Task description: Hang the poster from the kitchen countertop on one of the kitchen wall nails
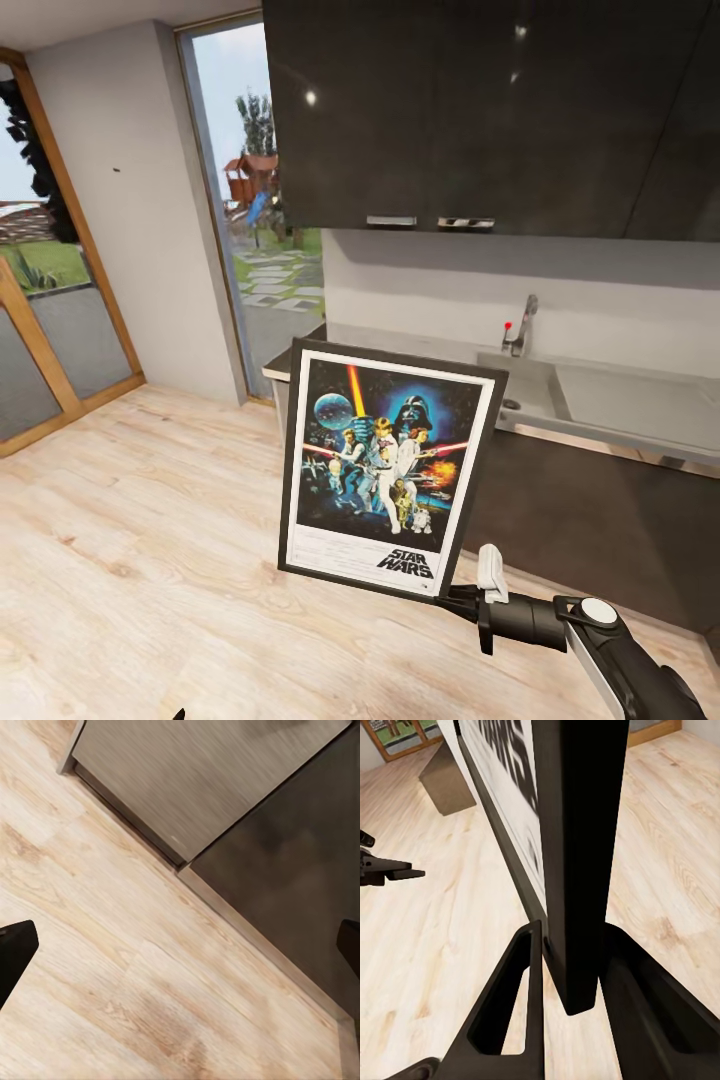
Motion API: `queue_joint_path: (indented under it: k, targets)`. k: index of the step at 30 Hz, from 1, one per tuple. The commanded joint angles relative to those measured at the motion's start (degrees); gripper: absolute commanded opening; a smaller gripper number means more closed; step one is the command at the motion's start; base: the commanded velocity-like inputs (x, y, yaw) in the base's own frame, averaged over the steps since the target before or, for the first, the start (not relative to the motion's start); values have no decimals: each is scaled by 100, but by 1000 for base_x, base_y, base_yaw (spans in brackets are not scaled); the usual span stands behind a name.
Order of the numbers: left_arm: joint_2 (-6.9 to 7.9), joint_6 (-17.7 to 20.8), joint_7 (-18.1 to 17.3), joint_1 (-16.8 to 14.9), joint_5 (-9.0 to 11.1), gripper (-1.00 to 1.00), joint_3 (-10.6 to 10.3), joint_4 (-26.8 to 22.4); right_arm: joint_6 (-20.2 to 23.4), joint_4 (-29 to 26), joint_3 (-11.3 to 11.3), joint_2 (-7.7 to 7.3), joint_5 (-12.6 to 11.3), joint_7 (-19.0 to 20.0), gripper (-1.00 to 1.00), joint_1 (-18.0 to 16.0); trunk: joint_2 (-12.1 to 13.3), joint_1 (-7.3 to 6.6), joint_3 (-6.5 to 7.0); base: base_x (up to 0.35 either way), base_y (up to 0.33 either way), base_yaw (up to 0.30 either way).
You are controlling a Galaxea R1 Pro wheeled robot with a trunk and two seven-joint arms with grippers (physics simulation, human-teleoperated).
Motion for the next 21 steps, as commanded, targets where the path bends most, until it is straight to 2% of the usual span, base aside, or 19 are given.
queue_joint_path:
  k: [1, 17, 21]
  targets:
    - [2, -27, -13, -5, 48, 100, -49, 4, 11, 5, 18, -7, -42, 21, -100, -6, 32, -20, 8, 0, 0, 0]
    - [2, -24, -13, -5, 48, 100, -49, 4, 11, 5, 25, -7, -42, 21, -100, -6, 674, -371, 295, 0, 0, 0]
    - [2, -24, -13, -5, 45, 100, -49, 4, 11, 2, 25, -7, -42, 21, -100, -6, 674, -371, 295, 0, 0, 0]
